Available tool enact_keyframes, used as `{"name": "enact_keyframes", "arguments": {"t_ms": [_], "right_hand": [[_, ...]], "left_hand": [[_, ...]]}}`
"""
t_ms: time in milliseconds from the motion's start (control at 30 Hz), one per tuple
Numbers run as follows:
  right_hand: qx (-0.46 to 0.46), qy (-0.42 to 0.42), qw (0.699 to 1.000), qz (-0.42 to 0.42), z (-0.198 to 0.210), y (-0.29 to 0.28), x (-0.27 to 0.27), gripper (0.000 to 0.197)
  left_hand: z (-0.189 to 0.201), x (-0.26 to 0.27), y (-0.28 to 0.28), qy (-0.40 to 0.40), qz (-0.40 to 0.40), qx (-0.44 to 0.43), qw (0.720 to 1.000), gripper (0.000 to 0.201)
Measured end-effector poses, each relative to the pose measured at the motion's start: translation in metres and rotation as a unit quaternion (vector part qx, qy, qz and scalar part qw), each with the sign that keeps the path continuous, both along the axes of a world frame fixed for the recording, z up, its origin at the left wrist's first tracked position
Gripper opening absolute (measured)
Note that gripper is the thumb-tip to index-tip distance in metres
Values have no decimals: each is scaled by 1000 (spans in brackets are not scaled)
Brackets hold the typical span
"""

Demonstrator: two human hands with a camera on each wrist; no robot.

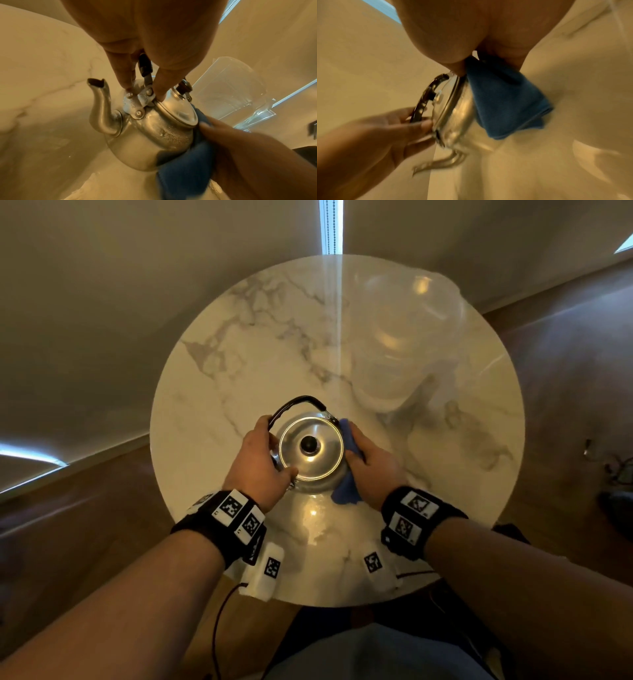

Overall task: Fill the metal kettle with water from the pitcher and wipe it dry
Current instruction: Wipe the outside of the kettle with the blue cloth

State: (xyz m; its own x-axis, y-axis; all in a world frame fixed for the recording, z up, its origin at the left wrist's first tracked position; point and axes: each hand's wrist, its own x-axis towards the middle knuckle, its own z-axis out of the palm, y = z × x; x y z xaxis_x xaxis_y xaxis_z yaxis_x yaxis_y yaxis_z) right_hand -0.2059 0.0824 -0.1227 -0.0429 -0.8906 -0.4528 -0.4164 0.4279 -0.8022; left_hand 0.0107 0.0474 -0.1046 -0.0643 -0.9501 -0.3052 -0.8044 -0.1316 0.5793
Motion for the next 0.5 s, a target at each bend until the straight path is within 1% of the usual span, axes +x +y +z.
{"name": "enact_keyframes", "arguments": {"t_ms": [67,100,167,267,333,433,500], "right_hand": [[9,16,999,27,-6,23,-3,61],[18,10,999,32,-10,31,-3,64],[18,-2,999,26,-13,25,-5,62],[-16,1,1000,-6,-12,1,-5,56],[-27,15,999,-10,-9,5,-2,54],[-63,58,995,50,2,36,7,59],[-96,130,981,108,5,46,16,62]], "left_hand": [[-1,0,0,0,5,5,1000,96],[-1,0,-1,-1,5,8,1000,96],[-2,0,-1,-2,5,11,1000,96],[-3,-1,-1,1,12,17,1000,96],[-3,-2,0,6,21,23,999,97],[-3,-2,1,16,30,25,999,97],[-4,-1,1,23,33,24,999,96]]}}
